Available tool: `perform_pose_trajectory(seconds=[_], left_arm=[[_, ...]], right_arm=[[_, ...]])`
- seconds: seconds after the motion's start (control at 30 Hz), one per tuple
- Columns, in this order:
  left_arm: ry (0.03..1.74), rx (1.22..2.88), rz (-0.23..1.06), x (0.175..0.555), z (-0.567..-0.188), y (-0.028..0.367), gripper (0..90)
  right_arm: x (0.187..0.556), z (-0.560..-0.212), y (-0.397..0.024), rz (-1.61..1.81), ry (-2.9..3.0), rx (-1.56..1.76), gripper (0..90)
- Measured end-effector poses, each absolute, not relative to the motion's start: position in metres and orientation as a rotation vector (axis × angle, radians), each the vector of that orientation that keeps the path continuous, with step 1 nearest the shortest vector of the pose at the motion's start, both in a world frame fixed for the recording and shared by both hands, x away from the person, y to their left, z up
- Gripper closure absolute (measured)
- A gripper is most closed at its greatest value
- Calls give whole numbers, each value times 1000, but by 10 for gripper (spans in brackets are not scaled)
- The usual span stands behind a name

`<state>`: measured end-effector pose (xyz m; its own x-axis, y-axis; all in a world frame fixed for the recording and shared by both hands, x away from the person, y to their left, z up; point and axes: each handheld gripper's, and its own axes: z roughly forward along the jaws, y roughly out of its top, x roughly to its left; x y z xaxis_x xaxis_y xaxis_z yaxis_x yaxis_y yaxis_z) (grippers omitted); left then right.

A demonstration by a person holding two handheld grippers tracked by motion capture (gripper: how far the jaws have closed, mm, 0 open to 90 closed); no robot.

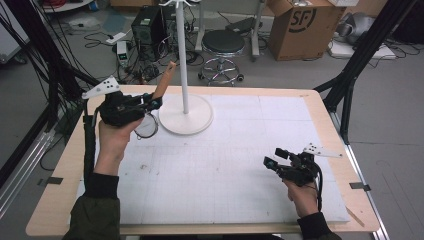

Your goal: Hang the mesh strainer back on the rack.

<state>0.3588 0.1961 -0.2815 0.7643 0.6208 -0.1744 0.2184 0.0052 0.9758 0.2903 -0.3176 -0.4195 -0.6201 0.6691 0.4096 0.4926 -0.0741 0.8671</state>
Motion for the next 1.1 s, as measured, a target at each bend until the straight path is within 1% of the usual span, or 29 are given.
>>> perform_pose_trajectory(seconds=[0.37,0.63,1.1], left_arm=[[662,1536,393,371,-248,194,712],[644,1509,390,381,-234,190,712],[622,1462,423,396,-207,185,712]], right_arm=[[297,-422,-319,1790,2037,1305,175],[298,-421,-322,1809,2025,1313,175],[301,-420,-327,1831,1990,1330,175]])
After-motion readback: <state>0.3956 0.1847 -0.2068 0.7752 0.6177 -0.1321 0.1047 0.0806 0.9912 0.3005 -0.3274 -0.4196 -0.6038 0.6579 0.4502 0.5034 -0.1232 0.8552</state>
